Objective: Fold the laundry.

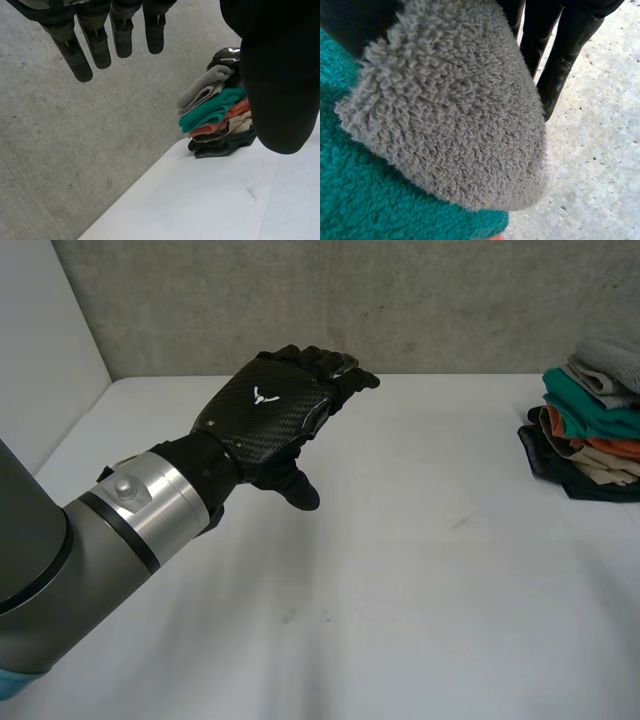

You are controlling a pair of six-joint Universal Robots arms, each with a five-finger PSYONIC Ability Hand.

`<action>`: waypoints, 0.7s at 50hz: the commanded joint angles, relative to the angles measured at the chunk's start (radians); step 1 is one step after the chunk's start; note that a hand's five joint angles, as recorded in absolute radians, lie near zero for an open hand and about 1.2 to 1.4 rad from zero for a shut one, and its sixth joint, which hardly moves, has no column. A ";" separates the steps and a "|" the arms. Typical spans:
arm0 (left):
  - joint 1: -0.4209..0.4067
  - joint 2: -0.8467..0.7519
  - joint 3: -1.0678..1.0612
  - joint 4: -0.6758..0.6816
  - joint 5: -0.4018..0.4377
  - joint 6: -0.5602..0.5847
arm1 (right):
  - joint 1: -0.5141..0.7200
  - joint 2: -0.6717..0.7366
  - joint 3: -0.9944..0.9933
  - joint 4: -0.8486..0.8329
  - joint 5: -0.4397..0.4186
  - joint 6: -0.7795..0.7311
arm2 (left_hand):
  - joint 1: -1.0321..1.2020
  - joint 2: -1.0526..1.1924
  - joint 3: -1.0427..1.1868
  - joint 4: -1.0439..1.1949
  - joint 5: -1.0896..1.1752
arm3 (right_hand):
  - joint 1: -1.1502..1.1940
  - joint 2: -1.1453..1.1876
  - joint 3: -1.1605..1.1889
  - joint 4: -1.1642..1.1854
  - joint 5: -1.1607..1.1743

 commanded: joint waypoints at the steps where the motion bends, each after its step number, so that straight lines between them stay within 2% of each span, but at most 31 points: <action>1: -0.001 -0.003 0.000 0.000 0.000 -0.001 | -0.008 0.009 0.008 0.006 -0.038 0.002 | -0.004 -0.001 -0.001 0.002 -0.004 | -0.016 -0.275 -0.269 -0.304 -0.249; 4: -0.001 -0.001 0.000 0.000 0.000 -0.001 | -0.007 0.002 0.011 0.032 -0.030 0.000 | -0.004 -0.001 -0.001 0.002 -0.004 | -0.695 -0.955 -0.949 -0.984 -0.929; 5: -0.001 -0.001 0.000 0.000 0.000 -0.001 | -0.007 -0.006 0.014 0.062 -0.013 -0.001 | -0.004 -0.001 -0.001 0.002 -0.004 | -0.723 -0.983 -0.976 -1.011 -0.956; 8: -0.001 0.002 0.002 0.000 0.000 -0.001 | -0.014 -0.038 0.015 0.136 0.022 -0.001 | -0.004 -0.001 -0.001 0.002 -0.004 | -0.723 -0.983 -0.976 -1.011 -0.956; 11: -0.003 0.003 0.002 0.000 0.000 -0.001 | -0.039 -0.122 0.023 0.288 0.065 -0.007 | -0.004 -0.001 -0.001 0.002 -0.004 | -0.723 -0.983 -0.976 -1.011 -0.956; 16: -0.004 0.003 0.002 0.000 0.000 -0.001 | -0.152 -0.224 0.037 0.538 0.083 -0.056 | -0.004 -0.001 -0.001 0.002 -0.004 | -0.723 -0.983 -0.976 -1.011 -0.956; 19: -0.003 0.003 0.005 0.000 0.000 -0.001 | -0.240 -0.248 0.029 0.673 0.090 -0.179 | -0.004 -0.001 -0.001 0.002 -0.004 | -0.723 -0.983 -0.976 -1.011 -0.956; 22: -0.003 0.005 0.009 0.000 0.000 -0.003 | -0.329 -0.253 0.011 0.797 0.129 -0.376 | -0.004 -0.001 -0.001 0.002 -0.004 | -0.723 -0.983 -0.976 -1.011 -0.956; 23: -0.004 0.005 0.009 0.000 0.000 -0.003 | -0.350 -0.253 -0.001 0.822 0.151 -0.435 | -0.004 -0.001 -0.001 0.002 -0.004 | -0.723 -0.983 -0.976 -1.011 -0.956; 24: -0.004 0.005 0.011 -0.002 0.000 -0.003 | -0.381 -0.251 -0.035 0.864 0.213 -0.551 | -0.004 -0.001 -0.001 0.002 -0.004 | -0.723 -0.983 -0.976 -1.011 -0.956; 27: -0.004 0.010 0.011 -0.002 0.000 -0.007 | -0.409 -0.251 -0.107 0.905 0.361 -0.702 | -0.004 -0.001 -0.001 0.002 -0.004 | -0.723 -0.983 -0.976 -1.011 -0.956; 28: -0.004 0.011 0.012 0.000 0.000 -0.010 | -0.407 -0.250 -0.157 0.911 0.466 -0.775 | -0.004 -0.001 -0.001 0.002 -0.004 | -0.723 -0.983 -0.976 -1.011 -0.956; 30: -0.003 0.016 0.014 0.000 0.000 -0.024 | -0.392 -0.242 -0.198 0.911 0.552 -0.806 | -0.007 -0.004 -0.004 -0.001 -0.007 | -0.723 -0.983 -0.976 -1.011 -0.956; 32: 0.000 0.017 0.017 0.000 0.000 -0.033 | -0.335 -0.259 -0.240 0.902 0.608 -0.774 | -0.007 -0.004 -0.004 -0.001 -0.007 | -0.723 -0.983 -0.976 -1.011 -0.956; 35: 0.003 0.025 0.023 0.000 -0.001 -0.052 | -0.277 -0.296 -0.247 0.873 0.603 -0.699 | -0.004 -0.001 -0.001 0.002 -0.004 | -0.723 -0.983 -0.976 -1.011 -0.956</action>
